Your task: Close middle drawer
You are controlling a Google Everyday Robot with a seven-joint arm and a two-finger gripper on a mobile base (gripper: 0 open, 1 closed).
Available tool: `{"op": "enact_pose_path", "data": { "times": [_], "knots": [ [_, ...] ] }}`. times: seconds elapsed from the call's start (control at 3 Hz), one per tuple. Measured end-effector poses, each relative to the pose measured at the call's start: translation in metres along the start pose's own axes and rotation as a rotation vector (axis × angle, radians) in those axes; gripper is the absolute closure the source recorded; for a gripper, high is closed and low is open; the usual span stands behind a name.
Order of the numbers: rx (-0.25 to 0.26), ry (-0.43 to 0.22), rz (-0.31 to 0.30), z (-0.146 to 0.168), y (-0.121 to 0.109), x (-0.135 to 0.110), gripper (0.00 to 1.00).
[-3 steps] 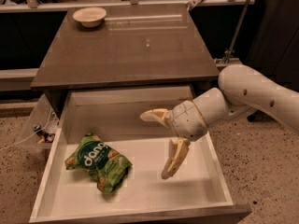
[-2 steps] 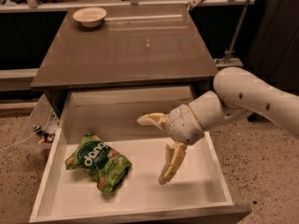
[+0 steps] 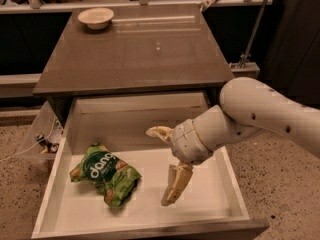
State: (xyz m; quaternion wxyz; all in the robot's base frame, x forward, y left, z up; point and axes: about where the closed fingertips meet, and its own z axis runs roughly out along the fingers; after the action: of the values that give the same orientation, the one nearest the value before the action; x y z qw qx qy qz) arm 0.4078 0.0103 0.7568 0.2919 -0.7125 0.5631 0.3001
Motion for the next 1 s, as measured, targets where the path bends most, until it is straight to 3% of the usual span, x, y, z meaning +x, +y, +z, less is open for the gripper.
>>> {"op": "enact_pose_path", "data": {
  "times": [1.0],
  "knots": [
    [0.052, 0.020, 0.017, -0.0013, -0.0110, 0.0079, 0.00]
  ]
}}
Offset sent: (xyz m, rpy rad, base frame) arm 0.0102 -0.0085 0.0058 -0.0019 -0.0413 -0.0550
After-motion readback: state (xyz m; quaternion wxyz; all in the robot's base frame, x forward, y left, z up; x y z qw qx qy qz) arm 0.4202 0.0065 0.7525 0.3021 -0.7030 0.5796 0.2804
